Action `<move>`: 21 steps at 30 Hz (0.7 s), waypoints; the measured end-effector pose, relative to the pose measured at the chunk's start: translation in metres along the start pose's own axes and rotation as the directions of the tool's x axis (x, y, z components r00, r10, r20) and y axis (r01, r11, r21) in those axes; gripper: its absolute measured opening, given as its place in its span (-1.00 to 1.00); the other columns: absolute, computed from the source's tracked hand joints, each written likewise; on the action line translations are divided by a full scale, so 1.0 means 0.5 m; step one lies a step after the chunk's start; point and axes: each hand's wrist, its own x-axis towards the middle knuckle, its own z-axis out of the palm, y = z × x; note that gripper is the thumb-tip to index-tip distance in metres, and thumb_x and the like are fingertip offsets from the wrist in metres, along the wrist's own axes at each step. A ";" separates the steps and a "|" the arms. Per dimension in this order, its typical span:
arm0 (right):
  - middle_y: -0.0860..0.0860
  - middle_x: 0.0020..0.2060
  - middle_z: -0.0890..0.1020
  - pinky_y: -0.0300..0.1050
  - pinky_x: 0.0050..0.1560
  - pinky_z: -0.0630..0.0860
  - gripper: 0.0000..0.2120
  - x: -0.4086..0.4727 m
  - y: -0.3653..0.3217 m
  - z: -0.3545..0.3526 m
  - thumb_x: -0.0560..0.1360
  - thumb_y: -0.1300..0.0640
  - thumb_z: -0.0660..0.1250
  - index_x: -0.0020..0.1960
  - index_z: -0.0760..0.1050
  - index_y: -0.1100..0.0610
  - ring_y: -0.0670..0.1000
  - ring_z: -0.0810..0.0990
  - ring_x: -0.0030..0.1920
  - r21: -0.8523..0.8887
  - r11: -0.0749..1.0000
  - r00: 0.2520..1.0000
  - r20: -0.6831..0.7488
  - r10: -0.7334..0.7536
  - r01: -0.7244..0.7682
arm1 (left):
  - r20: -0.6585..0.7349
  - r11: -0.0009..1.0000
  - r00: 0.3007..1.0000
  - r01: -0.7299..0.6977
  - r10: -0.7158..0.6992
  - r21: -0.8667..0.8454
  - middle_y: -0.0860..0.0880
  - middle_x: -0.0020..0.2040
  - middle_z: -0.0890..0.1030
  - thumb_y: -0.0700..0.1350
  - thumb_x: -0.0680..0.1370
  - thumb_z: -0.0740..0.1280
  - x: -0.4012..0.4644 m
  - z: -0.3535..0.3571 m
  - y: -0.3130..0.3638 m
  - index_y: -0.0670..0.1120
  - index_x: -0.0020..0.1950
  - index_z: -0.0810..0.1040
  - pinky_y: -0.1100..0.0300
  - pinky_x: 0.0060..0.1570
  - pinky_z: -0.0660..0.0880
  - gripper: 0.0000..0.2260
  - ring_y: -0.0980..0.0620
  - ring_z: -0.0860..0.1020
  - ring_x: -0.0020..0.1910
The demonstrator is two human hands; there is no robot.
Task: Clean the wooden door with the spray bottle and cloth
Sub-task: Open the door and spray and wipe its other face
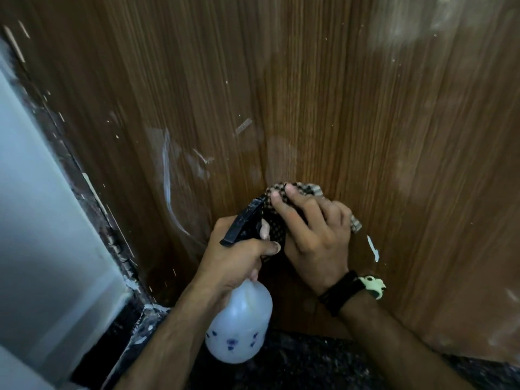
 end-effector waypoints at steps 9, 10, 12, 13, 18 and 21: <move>0.01 0.21 0.66 0.05 0.07 0.34 -0.49 -0.080 0.000 0.008 0.35 0.19 0.54 0.29 0.63 0.03 0.06 0.47 0.10 -0.021 0.992 0.984 0.132 -0.122 0.126 | 0.038 1.000 0.999 0.012 -0.013 0.020 -0.09 -0.44 0.38 -0.40 0.48 0.42 0.002 -0.028 0.019 -0.14 -0.20 0.50 0.19 -0.53 0.31 -0.80 0.05 0.31 -0.59; 0.01 0.21 0.66 0.05 0.08 0.34 -0.49 -0.077 -0.001 0.007 0.34 0.18 0.53 0.29 0.62 0.03 0.06 0.47 0.10 -0.015 0.992 0.982 0.145 -0.124 0.128 | 0.049 1.000 0.999 0.009 -0.010 0.024 -0.12 -0.42 0.38 -0.39 0.48 0.42 0.000 -0.031 0.023 -0.16 -0.17 0.52 0.20 -0.53 0.31 -0.83 0.05 0.31 -0.59; 0.02 0.21 0.66 0.04 0.07 0.33 -0.49 -0.044 -0.002 0.004 0.34 0.18 0.53 0.29 0.62 0.03 0.06 0.46 0.10 -0.004 0.993 0.984 0.130 -0.118 0.119 | 0.072 0.999 0.997 0.004 -0.006 0.037 -0.16 -0.37 0.39 -0.38 0.48 0.42 -0.002 -0.034 0.035 -0.18 -0.12 0.54 0.20 -0.51 0.32 -0.86 0.06 0.32 -0.58; 0.03 0.20 0.66 0.03 0.06 0.32 -0.50 -0.015 -0.001 0.003 0.35 0.19 0.53 0.29 0.62 0.04 0.07 0.45 0.08 -0.003 0.995 0.990 0.098 -0.102 0.103 | 0.078 0.999 0.997 0.002 -0.005 0.039 -0.16 -0.35 0.40 -0.38 0.48 0.42 -0.001 -0.035 0.044 -0.18 -0.10 0.54 0.19 -0.51 0.33 -0.87 0.06 0.33 -0.58; 0.01 0.19 0.65 0.05 0.02 0.35 -0.62 0.143 0.005 0.011 0.50 0.22 0.35 0.30 0.61 0.05 0.08 0.45 0.03 0.018 0.998 0.987 -0.149 0.061 -0.059 | 0.021 0.999 0.999 -0.045 0.045 -0.003 -0.04 -0.44 0.40 -0.37 0.46 0.44 0.016 -0.056 0.097 -0.13 -0.18 0.50 0.17 -0.48 0.31 -0.81 0.07 0.30 -0.59; -0.01 0.24 0.58 0.07 0.04 0.34 -0.58 0.137 -0.005 0.024 0.49 0.22 0.36 0.34 0.55 0.03 0.08 0.44 0.05 0.003 1.000 0.988 -0.154 0.011 -0.011 | 0.024 0.997 0.997 -0.070 0.071 -0.041 -0.03 -0.41 0.42 -0.37 0.47 0.43 0.018 -0.067 0.119 -0.14 -0.10 0.53 0.15 -0.48 0.30 -0.84 0.09 0.30 -0.57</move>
